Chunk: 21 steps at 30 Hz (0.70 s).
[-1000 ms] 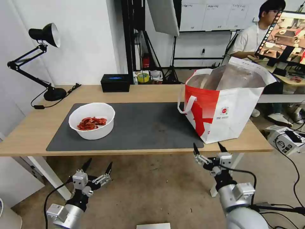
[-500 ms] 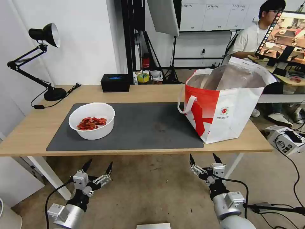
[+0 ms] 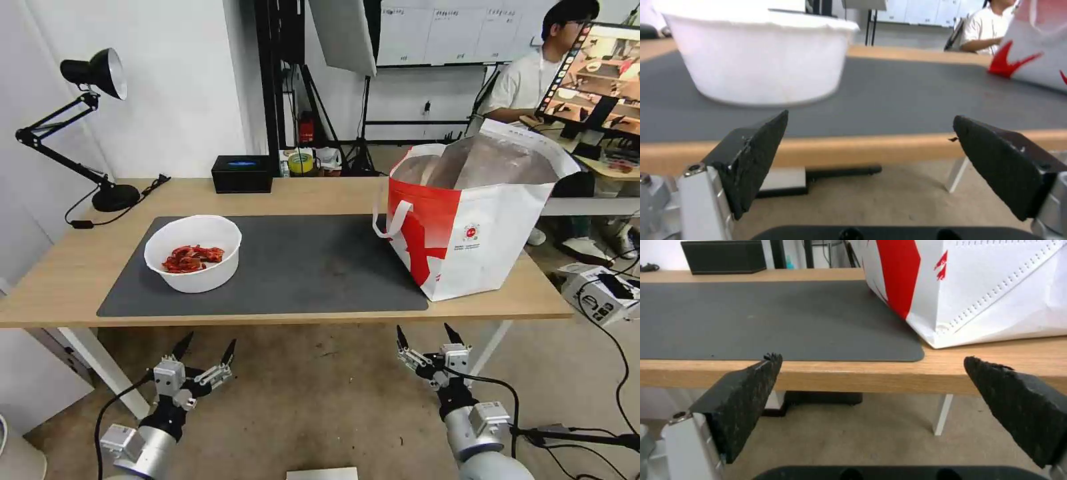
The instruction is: Pick up the trash from the table and place it into the takeout bag.
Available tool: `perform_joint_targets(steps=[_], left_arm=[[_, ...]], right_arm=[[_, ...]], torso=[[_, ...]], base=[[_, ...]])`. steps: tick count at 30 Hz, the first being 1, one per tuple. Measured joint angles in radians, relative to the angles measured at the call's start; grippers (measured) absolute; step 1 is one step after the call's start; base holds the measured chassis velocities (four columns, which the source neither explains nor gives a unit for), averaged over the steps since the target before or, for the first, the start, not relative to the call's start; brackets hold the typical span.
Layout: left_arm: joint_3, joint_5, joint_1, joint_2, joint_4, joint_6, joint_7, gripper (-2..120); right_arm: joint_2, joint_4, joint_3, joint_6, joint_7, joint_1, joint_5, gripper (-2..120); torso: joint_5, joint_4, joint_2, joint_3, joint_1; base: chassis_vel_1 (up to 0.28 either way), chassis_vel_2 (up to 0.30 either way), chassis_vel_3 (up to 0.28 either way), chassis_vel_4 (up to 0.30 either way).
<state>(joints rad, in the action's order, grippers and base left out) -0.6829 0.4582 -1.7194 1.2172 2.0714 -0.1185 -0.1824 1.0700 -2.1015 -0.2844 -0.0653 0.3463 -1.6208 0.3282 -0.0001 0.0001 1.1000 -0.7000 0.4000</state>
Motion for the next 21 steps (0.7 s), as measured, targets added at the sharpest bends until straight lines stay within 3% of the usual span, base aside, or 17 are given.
perform_joint_targets(steps=[7, 10, 11, 13, 15, 18, 19, 21], left_arm=[[-0.059, 0.117, 0.088, -0.114, 0.023, 0.069, 0.069, 100], [-0.087, 0.222, 0.141, -0.228, 0.031, 0.115, 0.135, 100], [-0.087, 0.222, 0.141, -0.228, 0.031, 0.115, 0.135, 100], [-0.097, 0.297, 0.178, -0.307, 0.031, 0.154, 0.179, 100], [-0.097, 0.323, 0.19, -0.33, 0.029, 0.166, 0.194, 100], [-0.088, 0.426, 0.236, -0.419, 0.017, 0.208, 0.237, 100], [-0.088, 0.426, 0.236, -0.419, 0.017, 0.208, 0.237, 100], [-0.076, 0.488, 0.276, -0.492, 0.005, 0.264, 0.267, 100]], right_arm=[[0.0, -0.001, 0.0, 0.001, 0.0, 0.0, 0.001, 100], [-0.001, -0.001, 0.0, 0.001, 0.0, 0.0, 0.001, 100], [-0.001, -0.001, 0.0, 0.001, 0.0, 0.0, 0.001, 100], [-0.001, -0.001, -0.001, 0.001, 0.0, 0.001, 0.001, 100], [-0.001, -0.001, -0.001, 0.001, 0.0, 0.001, 0.001, 100], [-0.001, -0.001, -0.001, 0.002, 0.0, 0.001, 0.002, 100], [-0.001, -0.001, -0.001, 0.002, 0.0, 0.001, 0.002, 100], [-0.001, -0.002, -0.001, 0.002, 0.0, 0.001, 0.002, 100]], torso=[[-0.0003, 0.0, 0.0, 0.0, 0.0], [0.0, -0.0001, 0.0, 0.0, 0.0], [0.0, -0.0001, 0.0, 0.0, 0.0], [-0.0001, 0.0, 0.0, 0.0, 0.0], [0.0001, -0.0001, 0.0, 0.0, 0.0], [-0.0001, -0.0001, 0.0, 0.0, 0.0], [-0.0001, -0.0001, 0.0, 0.0, 0.0], [-0.0002, -0.0001, 0.0, 0.0, 0.0]], base=[[0.0, 0.0, 0.0, 0.0], [0.0, 0.0, 0.0, 0.0], [0.0, 0.0, 0.0, 0.0], [0.0, 0.0, 0.0, 0.0], [0.0, 0.0, 0.0, 0.0], [0.0, 0.0, 0.0, 0.0], [0.0, 0.0, 0.0, 0.0], [0.0, 0.0, 0.0, 0.0]])
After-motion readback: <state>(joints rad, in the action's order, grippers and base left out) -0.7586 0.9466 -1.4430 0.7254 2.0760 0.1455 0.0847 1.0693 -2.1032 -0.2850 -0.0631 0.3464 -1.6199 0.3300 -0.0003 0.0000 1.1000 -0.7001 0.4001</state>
